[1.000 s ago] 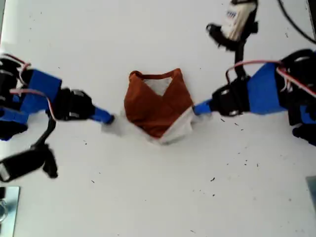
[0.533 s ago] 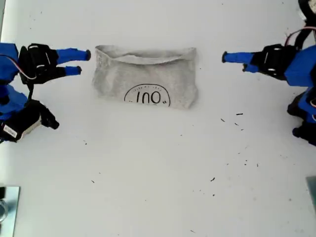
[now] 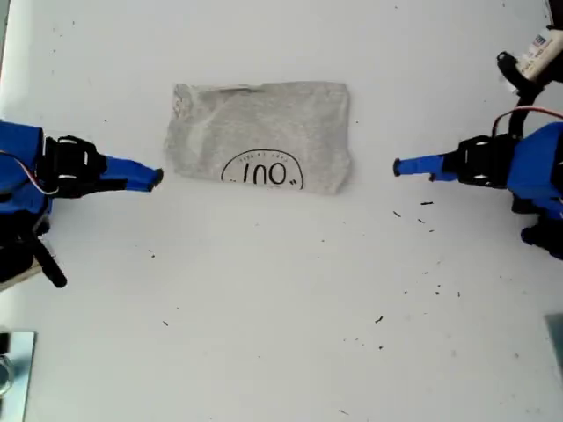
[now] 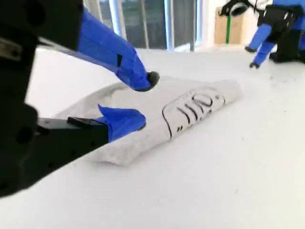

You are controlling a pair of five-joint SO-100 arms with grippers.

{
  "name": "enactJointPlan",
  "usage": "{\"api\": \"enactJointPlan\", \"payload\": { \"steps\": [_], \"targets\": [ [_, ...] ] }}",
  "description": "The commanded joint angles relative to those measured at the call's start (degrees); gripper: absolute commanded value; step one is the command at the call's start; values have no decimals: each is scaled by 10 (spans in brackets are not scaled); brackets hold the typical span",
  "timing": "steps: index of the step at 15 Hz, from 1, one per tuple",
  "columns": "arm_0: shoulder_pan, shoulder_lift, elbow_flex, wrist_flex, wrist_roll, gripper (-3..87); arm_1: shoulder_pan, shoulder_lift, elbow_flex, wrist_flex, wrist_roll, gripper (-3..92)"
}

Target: Fold t shirt

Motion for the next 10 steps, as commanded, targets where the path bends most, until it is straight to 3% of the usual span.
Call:
{"api": "enactJointPlan", "payload": {
  "steps": [1,3,5,10],
  "targets": [
    [44,8,6,44,4,71,-18,6,39,11,-1,326],
    [98,8,6,44,4,104,-12,6,39,11,-56,326],
    [134,8,6,44,4,104,-12,6,36,18,-316,321],
    [154,8,6,44,4,104,-13,6,35,19,-306,306]
  ]
}}
